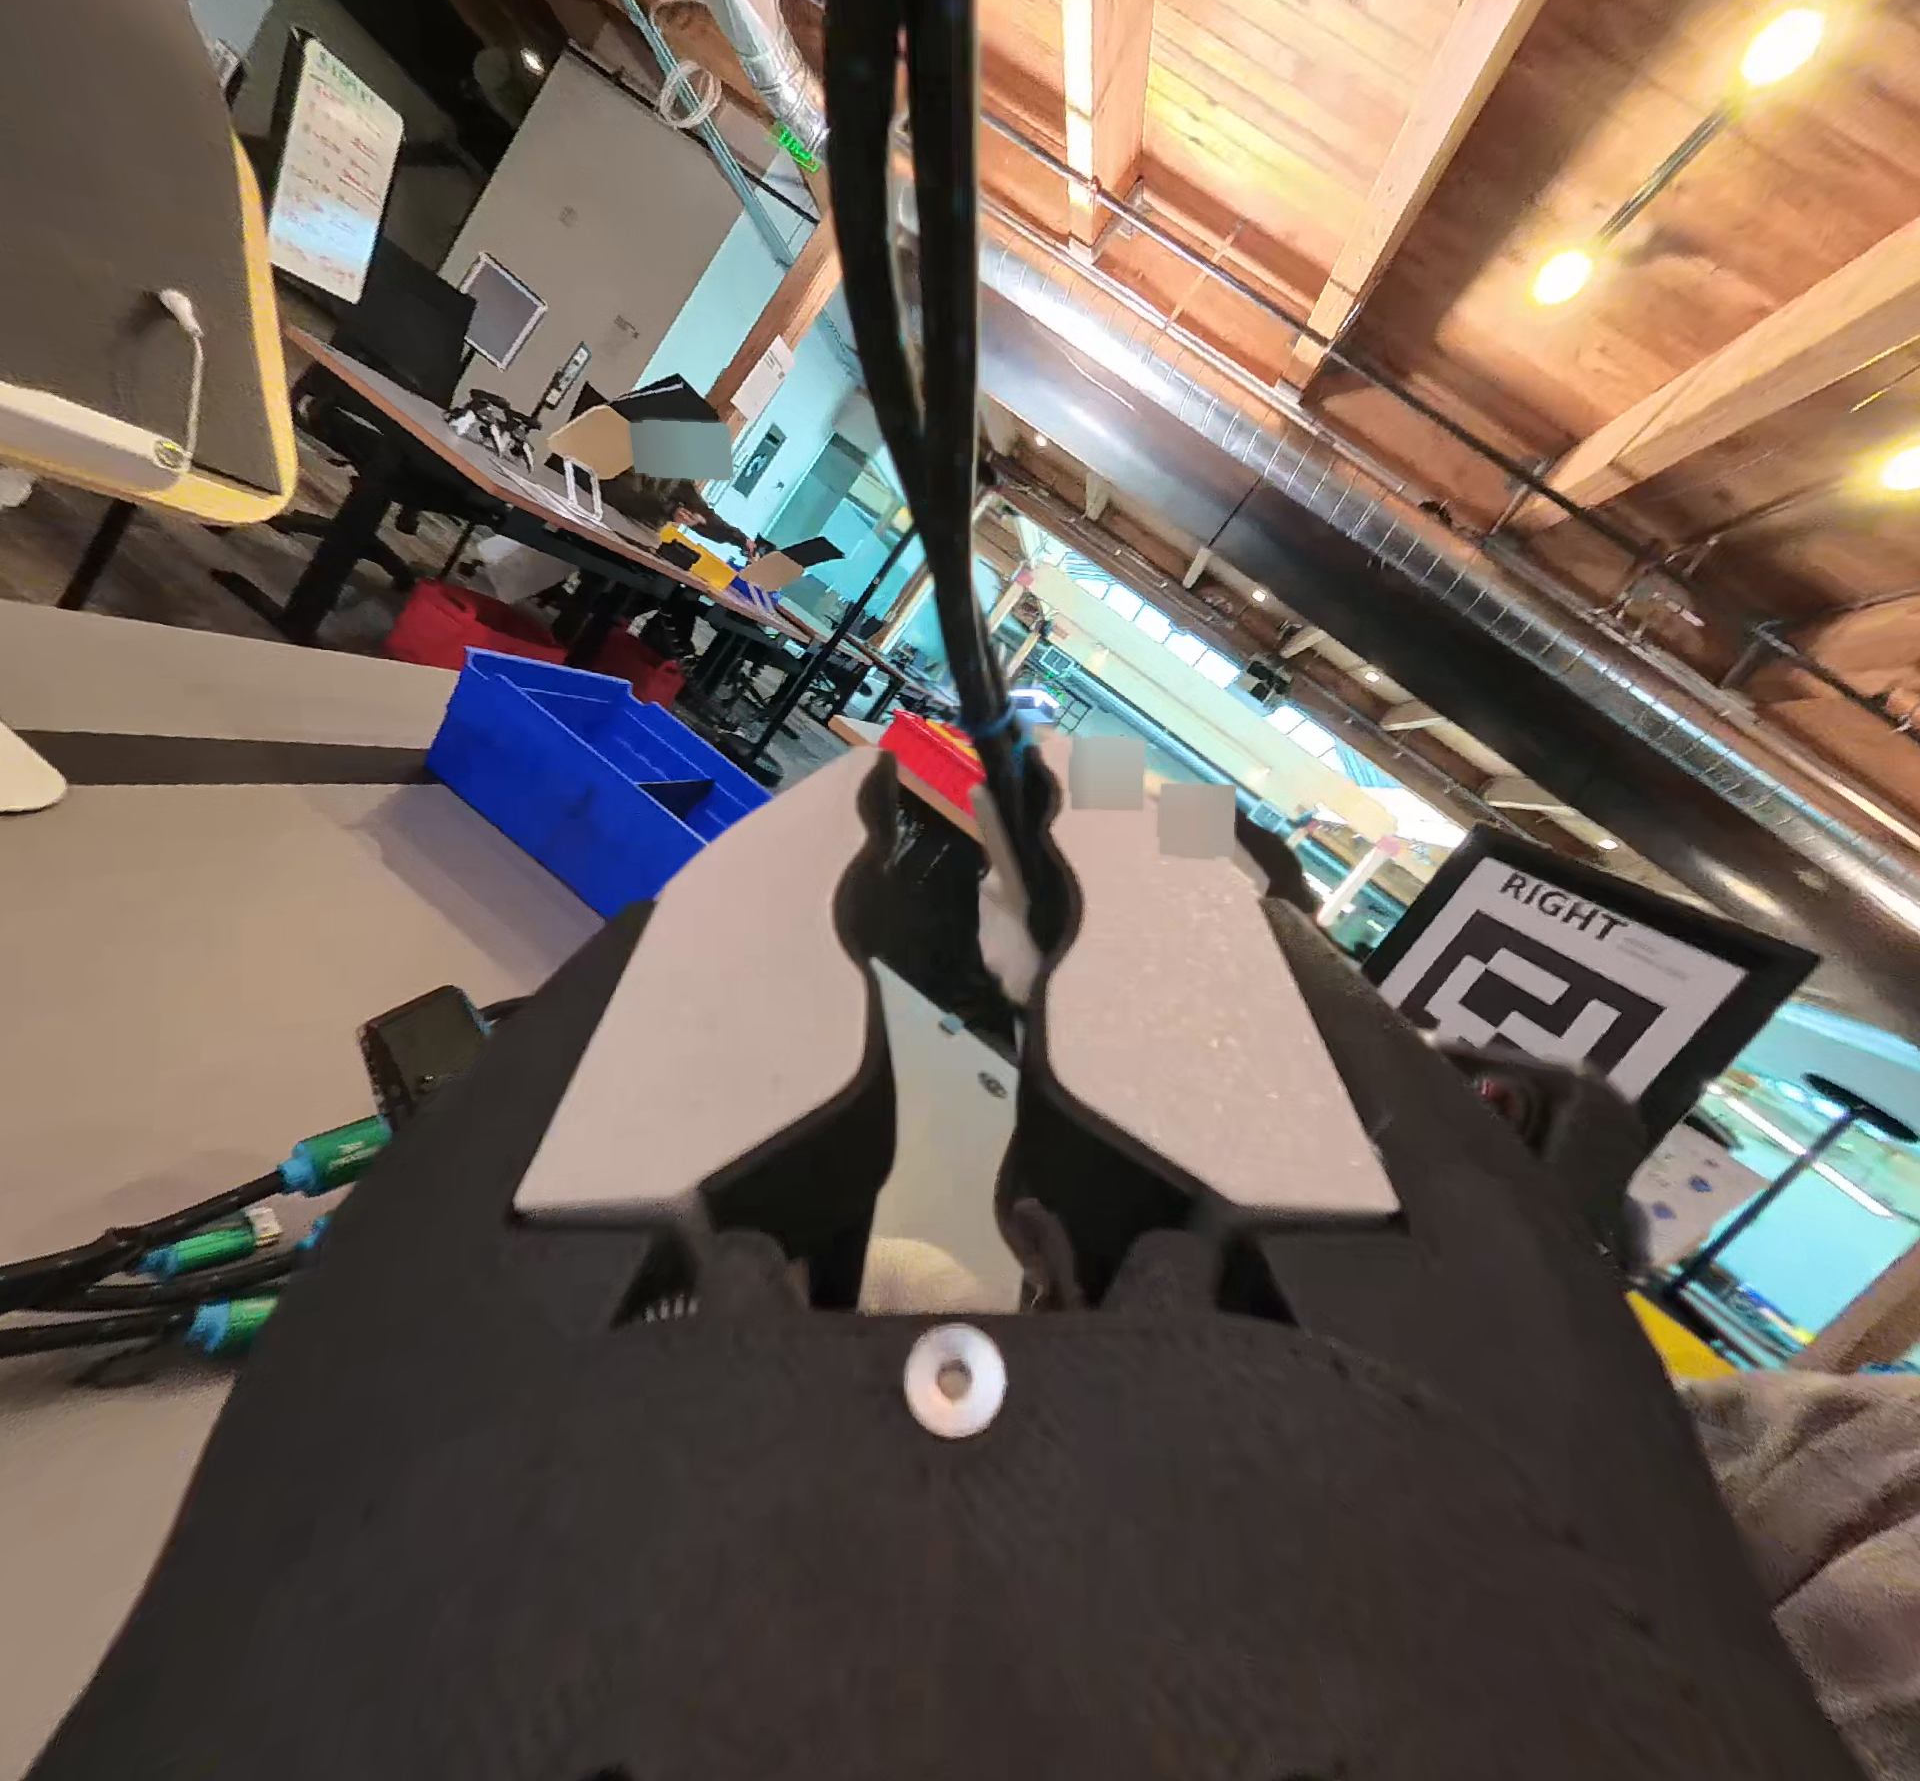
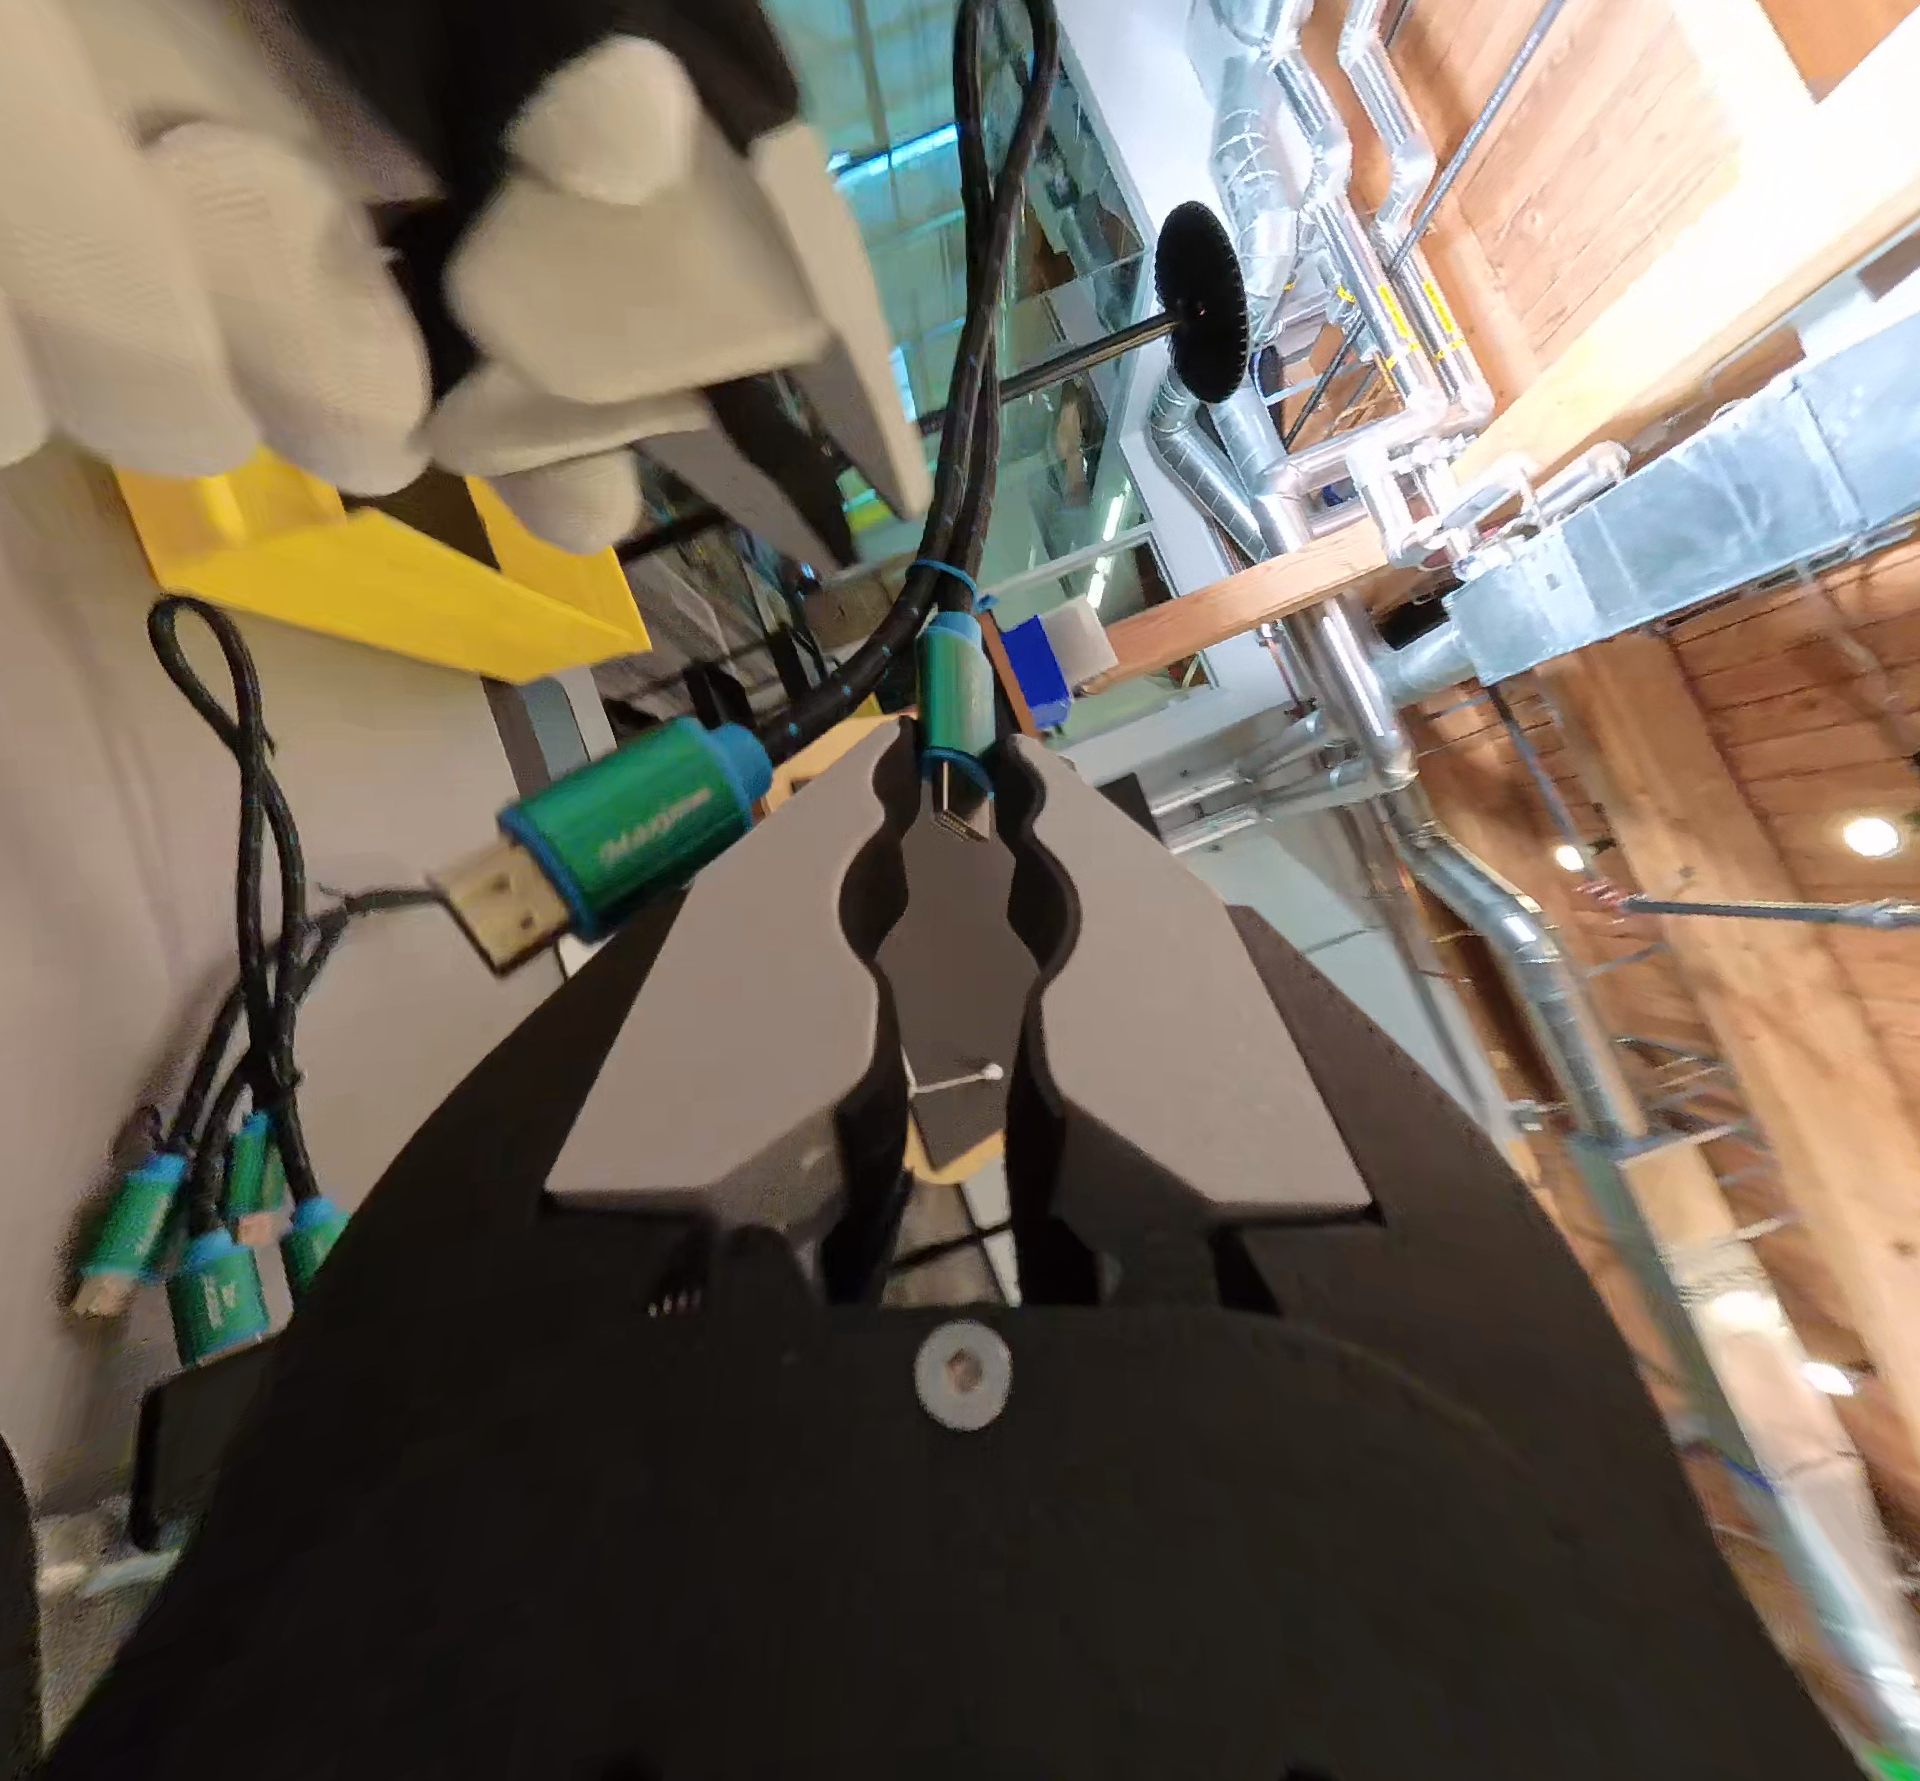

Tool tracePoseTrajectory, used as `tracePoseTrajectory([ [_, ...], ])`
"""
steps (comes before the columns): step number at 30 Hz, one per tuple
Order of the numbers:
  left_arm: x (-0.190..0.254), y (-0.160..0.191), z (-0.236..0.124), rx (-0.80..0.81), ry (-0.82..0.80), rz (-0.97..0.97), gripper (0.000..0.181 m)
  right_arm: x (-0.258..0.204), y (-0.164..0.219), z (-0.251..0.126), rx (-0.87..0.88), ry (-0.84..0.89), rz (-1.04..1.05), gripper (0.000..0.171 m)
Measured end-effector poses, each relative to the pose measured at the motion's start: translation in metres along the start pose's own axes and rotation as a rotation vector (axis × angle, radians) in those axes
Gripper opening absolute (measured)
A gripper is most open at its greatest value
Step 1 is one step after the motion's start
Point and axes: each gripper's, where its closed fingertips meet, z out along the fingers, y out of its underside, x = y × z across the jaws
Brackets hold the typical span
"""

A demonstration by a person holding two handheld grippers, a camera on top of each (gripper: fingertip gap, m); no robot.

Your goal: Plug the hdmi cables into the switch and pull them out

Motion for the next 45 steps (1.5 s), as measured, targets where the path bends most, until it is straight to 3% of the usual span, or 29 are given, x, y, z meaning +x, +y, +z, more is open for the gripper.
tracePoseTrajectory([
  [7, 0.013, 0.002, -0.015, -0.091, -0.027, 0.246, 0.028, 0.052, 0.026, -0.005, 0.046, 0.004, 0.213, 0.009],
  [12, 0.026, 0.005, -0.023, -0.141, -0.102, 0.583, 0.031, 0.059, 0.043, 0.003, 0.039, -0.017, 0.246, 0.009],
  [19, 0.039, 0.026, -0.022, -0.156, -0.252, 1.223, 0.041, 0.035, 0.016, 0.025, 0.139, -0.108, 0.270, 0.009],
  [24, 0.046, 0.017, -0.026, -0.103, -0.428, 1.592, 0.053, -0.001, -0.015, 0.037, 0.186, -0.238, 0.241, 0.009],
  [26, 0.046, 0.012, -0.030, -0.073, -0.513, 1.782, 0.054, -0.016, -0.029, 0.042, 0.197, -0.319, 0.321, 0.010],
  [28, 0.040, 0.007, -0.034, -0.073, -0.609, 1.909, 0.056, -0.024, -0.045, 0.048, 0.236, -0.391, 0.537, 0.009],
  [31, 0.025, -0.003, -0.039, -0.077, -0.701, 1.854, 0.057, -0.037, -0.068, 0.053, 0.319, -0.516, 0.890, 0.009],
  [35, 0.023, -0.016, -0.046, -0.037, -0.684, 1.724, 0.067, -0.040, -0.077, 0.055, 0.394, -0.598, 1.181, 0.009],
  [38, 0.020, -0.011, -0.044, -0.084, -0.603, 1.666, 0.063, -0.043, -0.076, 0.054, 0.397, -0.605, 1.207, 0.008],
  [41, 0.037, -0.011, -0.043, -0.041, -0.449, 1.608, 0.044, -0.046, -0.072, 0.052, 0.379, -0.613, 1.191, 0.008],
  [45, 0.029, -0.028, -0.043, -0.085, -0.559, 1.683, 0.047, -0.054, -0.062, 0.048, 0.340, -0.618, 1.192, 0.008],
])
